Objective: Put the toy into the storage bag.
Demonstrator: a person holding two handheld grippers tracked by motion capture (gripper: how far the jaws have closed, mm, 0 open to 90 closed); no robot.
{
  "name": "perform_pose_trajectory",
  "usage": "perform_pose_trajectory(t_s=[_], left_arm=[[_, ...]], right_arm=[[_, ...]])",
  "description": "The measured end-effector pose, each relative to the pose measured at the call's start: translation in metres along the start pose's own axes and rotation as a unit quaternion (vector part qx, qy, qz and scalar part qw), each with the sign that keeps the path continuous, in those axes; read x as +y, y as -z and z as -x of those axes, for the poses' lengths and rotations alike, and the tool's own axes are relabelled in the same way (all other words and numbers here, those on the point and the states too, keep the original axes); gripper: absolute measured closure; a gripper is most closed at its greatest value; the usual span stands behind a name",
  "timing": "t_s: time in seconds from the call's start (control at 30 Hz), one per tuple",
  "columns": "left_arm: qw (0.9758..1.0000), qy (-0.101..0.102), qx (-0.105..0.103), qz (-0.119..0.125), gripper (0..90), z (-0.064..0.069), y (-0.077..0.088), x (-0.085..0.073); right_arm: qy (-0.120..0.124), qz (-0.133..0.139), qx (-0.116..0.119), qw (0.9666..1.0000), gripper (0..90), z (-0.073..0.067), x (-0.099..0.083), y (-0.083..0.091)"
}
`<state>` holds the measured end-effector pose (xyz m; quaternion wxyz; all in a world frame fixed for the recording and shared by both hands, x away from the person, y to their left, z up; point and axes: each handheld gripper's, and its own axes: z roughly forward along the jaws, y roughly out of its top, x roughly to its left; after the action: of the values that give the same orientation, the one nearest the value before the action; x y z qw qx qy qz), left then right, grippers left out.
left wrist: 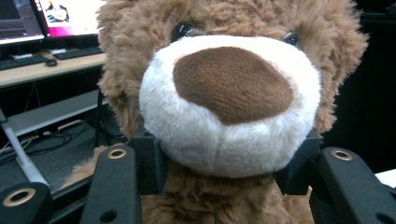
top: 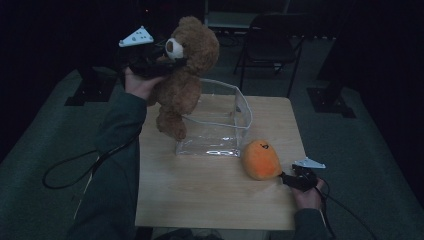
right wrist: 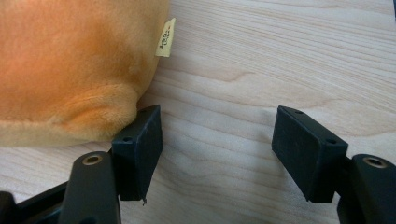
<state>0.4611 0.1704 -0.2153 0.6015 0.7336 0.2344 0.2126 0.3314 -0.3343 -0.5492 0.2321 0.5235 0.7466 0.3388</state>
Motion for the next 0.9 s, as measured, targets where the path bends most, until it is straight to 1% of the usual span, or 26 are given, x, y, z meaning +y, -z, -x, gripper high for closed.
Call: perform_pose_trajectory(t_s=[0.13, 0.3, 0.5, 0.53, 0.57, 0.67, 0.73, 0.9], left_arm=[[0.9999, -0.006, -0.008, 0.008, 46.2, 0.003, -0.006, 0.006], [0.9998, -0.011, -0.015, 0.007, 46.2, 0.006, -0.017, 0.011], [0.9999, -0.009, -0.014, 0.003, 46.2, 0.004, -0.03, 0.011], [0.9999, -0.009, -0.014, 0.003, 46.2, 0.004, -0.03, 0.011], [0.9998, -0.008, -0.015, 0.003, 46.2, 0.004, -0.035, 0.011], [0.9998, -0.006, -0.016, 0.003, 46.2, 0.004, -0.042, 0.012], [0.9999, -0.008, -0.013, 0.004, 46.2, 0.005, -0.047, 0.013], [0.9997, -0.016, -0.002, 0.017, 46.3, 0.009, -0.057, 0.014]], right_arm=[[0.0, 0.0, 0.0, 1.0, 32.7, 0.0, 0.0, 0.0], [0.0, 0.0, 0.0, 1.0, 32.7, 0.0, 0.0, 0.0], [0.0, 0.0, 0.0, 1.0, 32.7, 0.0, 0.0, 0.0], [0.0, 0.0, 0.0, 1.0, 32.7, 0.0, 0.0, 0.0], [0.0, 0.0, 0.0, 1.0, 32.7, 0.0, 0.0, 0.0], [0.001, 0.0, 0.0, 1.0, 32.6, 0.0, 0.0, 0.0], [0.001, 0.0, 0.0, 1.0, 32.7, 0.0, 0.0, 0.0], [0.001, -0.001, 0.0, 1.0, 32.6, 0.0, -0.001, 0.001]])
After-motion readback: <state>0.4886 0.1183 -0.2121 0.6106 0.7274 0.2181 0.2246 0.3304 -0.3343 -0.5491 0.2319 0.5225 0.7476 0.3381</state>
